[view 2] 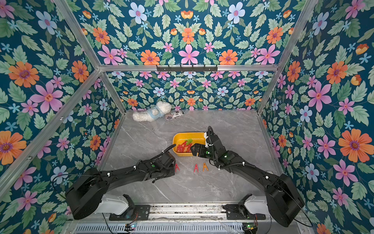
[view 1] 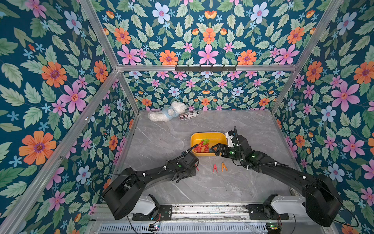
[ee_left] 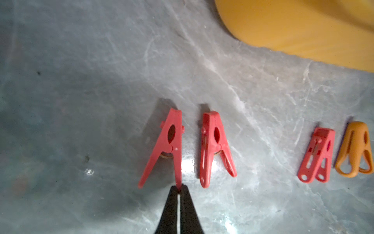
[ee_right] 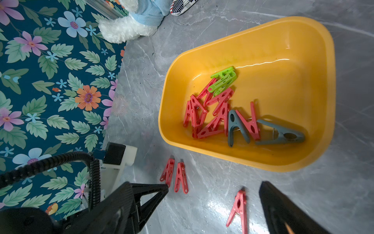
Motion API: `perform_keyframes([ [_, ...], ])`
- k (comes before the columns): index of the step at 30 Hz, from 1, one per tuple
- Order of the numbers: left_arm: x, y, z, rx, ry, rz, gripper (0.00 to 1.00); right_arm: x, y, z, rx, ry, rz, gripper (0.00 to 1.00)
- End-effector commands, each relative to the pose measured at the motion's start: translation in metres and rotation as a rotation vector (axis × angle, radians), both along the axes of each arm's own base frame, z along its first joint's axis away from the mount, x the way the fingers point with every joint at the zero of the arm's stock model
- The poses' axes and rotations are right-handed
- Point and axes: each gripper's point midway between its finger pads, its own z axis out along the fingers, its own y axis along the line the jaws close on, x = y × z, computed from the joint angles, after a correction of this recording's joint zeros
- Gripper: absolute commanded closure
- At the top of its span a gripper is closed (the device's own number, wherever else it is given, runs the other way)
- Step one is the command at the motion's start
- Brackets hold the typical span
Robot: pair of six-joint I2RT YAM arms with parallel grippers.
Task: Take the clothespins out of the storage box
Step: Place the clothespin at the center of the board, then adjust the clothespin in the storage box.
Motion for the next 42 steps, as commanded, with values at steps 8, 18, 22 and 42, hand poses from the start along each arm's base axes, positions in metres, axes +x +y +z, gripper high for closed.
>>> perform_keyframes([
  [8,0.008,0.003,0.02,0.025,-0.04,0.014,0.75,0.011,0.007,0.011,0.007,-0.031,-0.004,0.01],
  [18,0.028,0.012,0.063,0.082,-0.14,0.019,0.21,0.039,0.019,0.0,-0.063,-0.019,-0.028,0.01],
  [22,0.038,0.016,0.078,0.093,-0.178,0.028,0.01,0.052,0.031,-0.009,-0.09,-0.008,-0.014,0.09],
  [42,0.08,0.051,0.111,0.02,-0.233,0.102,0.0,0.121,0.057,-0.107,-0.354,0.181,-0.114,0.31],
])
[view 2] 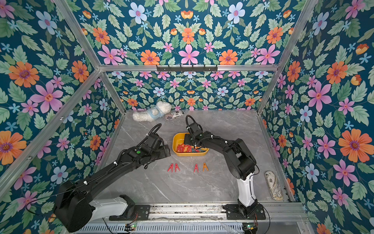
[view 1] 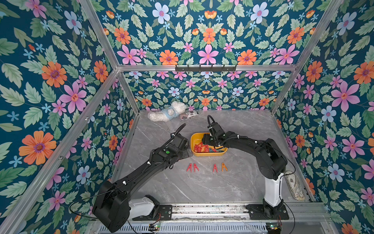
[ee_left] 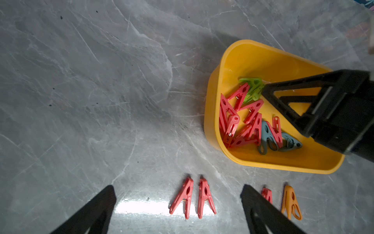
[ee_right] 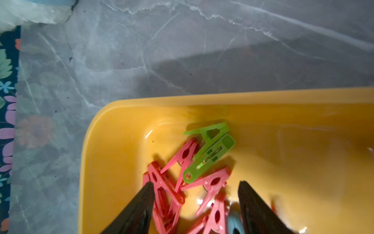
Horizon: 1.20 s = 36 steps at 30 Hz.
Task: Take the clothespins out of the storage box
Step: Adjust the clothespin in the storage box.
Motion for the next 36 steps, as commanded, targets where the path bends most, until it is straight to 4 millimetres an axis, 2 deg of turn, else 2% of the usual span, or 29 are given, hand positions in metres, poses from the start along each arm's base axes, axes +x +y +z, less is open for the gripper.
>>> perform_keyframes([
  [1,0.003,0.001,0.002,-0.011,-0.008,-0.015,0.0,0.004,-0.007,-0.014,-0.064,0.032,-0.038,0.31],
  [7,0.006,0.006,-0.003,-0.03,0.0,-0.012,0.0,0.016,-0.006,-0.025,-0.104,0.042,-0.054,0.31],
  [12,0.01,0.004,-0.004,-0.04,-0.001,-0.022,0.0,0.02,-0.017,-0.031,-0.111,0.058,-0.077,0.48],
  [19,0.017,-0.002,-0.004,-0.047,0.002,-0.035,0.0,0.011,-0.036,-0.031,-0.101,0.068,-0.101,0.54],
  [21,0.017,-0.004,-0.006,-0.05,0.007,-0.041,0.0,0.007,-0.04,-0.033,-0.102,0.075,-0.101,0.59],
  [26,0.02,-0.007,-0.005,-0.05,0.009,-0.051,0.0,0.001,-0.043,-0.034,-0.096,0.086,-0.097,0.6],
  [31,0.02,-0.008,-0.006,-0.052,0.013,-0.053,0.0,-0.002,-0.034,-0.031,-0.035,0.1,-0.089,0.6],
  [36,0.018,-0.006,-0.006,-0.053,0.013,-0.049,0.0,-0.003,-0.022,-0.035,0.022,0.131,-0.08,0.57],
])
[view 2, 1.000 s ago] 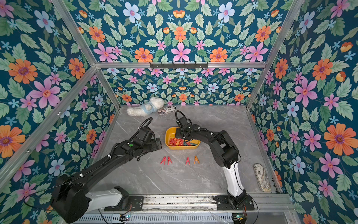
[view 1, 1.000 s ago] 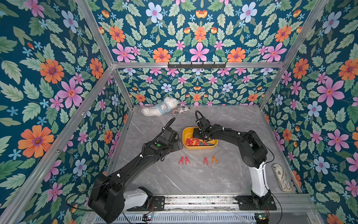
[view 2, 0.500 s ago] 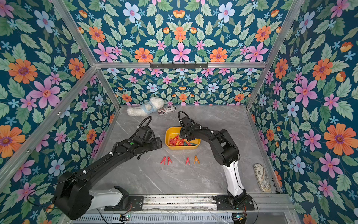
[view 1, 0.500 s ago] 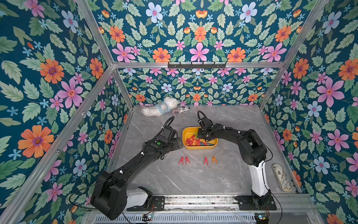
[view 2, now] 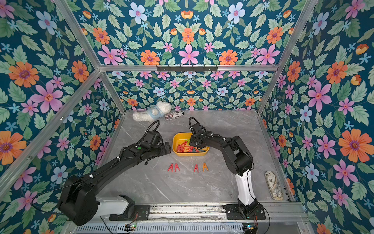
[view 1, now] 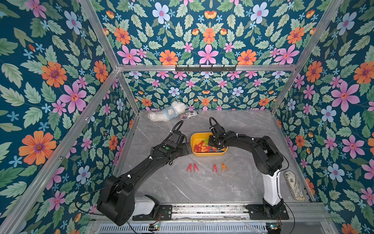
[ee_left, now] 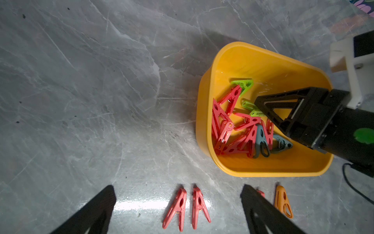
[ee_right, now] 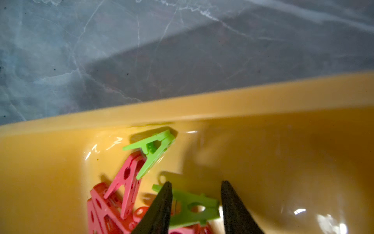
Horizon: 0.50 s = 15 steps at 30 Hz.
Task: Take the clothespins out of the storage box
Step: Adjust the clothespin in the storage box.
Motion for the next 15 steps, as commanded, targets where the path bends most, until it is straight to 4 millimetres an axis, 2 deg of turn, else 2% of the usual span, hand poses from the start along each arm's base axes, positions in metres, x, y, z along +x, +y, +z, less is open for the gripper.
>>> perform_keyframes([
  [1,0.0,0.002,0.002,0.005,-0.011,0.0,0.0,-0.004,0.009,-0.007,0.052,0.047,-0.007,0.58],
  [4,-0.003,0.005,0.002,0.004,-0.013,0.008,0.0,0.002,0.013,-0.008,0.055,0.035,-0.01,0.6],
  [6,-0.004,0.006,0.002,0.002,-0.014,0.011,0.0,0.007,0.015,-0.011,0.048,0.034,-0.008,0.66],
  [11,-0.007,0.008,0.003,0.002,-0.015,0.016,0.0,0.021,0.015,-0.013,0.022,0.023,-0.009,0.63],
  [15,-0.008,0.01,0.005,0.001,-0.021,0.02,0.0,0.025,0.014,0.002,0.014,-0.009,-0.003,0.6],
])
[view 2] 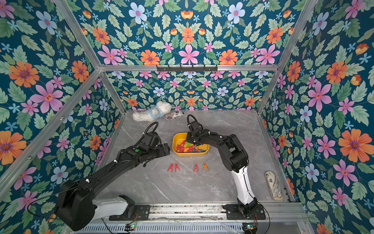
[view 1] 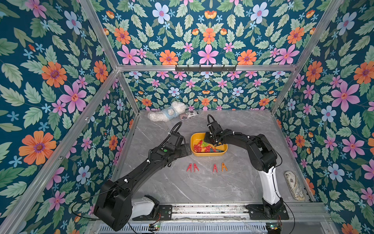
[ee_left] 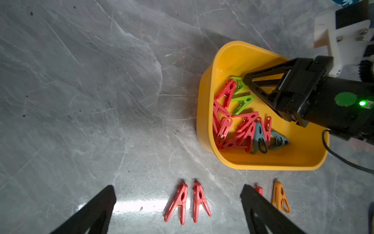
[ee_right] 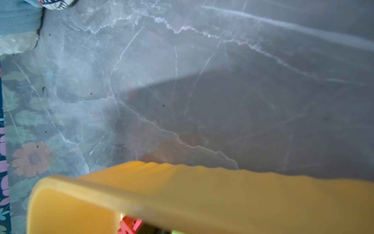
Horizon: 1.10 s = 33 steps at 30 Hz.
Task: Take the clothespins out of the storage box
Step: Adjust the clothespin in the storage box.
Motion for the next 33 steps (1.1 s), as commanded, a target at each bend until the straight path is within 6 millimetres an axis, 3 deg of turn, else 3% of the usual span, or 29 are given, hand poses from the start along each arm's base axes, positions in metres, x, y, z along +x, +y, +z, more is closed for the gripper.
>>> perform_keyframes([
  [1,0.0,0.004,0.0,0.013,-0.003,0.012,0.0,-0.007,-0.01,0.001,-0.055,0.015,0.004,0.6],
  [9,0.002,0.001,0.001,0.004,-0.013,0.007,0.0,-0.033,-0.007,0.013,-0.007,0.034,0.001,0.58],
  [13,0.004,-0.001,0.0,-0.003,-0.015,-0.002,0.0,-0.044,0.0,0.005,0.014,0.068,0.007,0.57],
  [19,0.003,-0.002,-0.002,0.0,-0.009,-0.011,0.0,-0.041,0.002,-0.015,-0.02,0.094,0.008,0.56],
  [27,0.001,0.001,-0.002,0.006,-0.009,-0.007,0.0,-0.036,0.003,-0.018,-0.07,0.079,0.02,0.54],
  [33,0.002,0.0,-0.001,0.003,-0.009,-0.009,0.0,-0.036,-0.006,-0.029,-0.186,0.089,0.041,0.58],
])
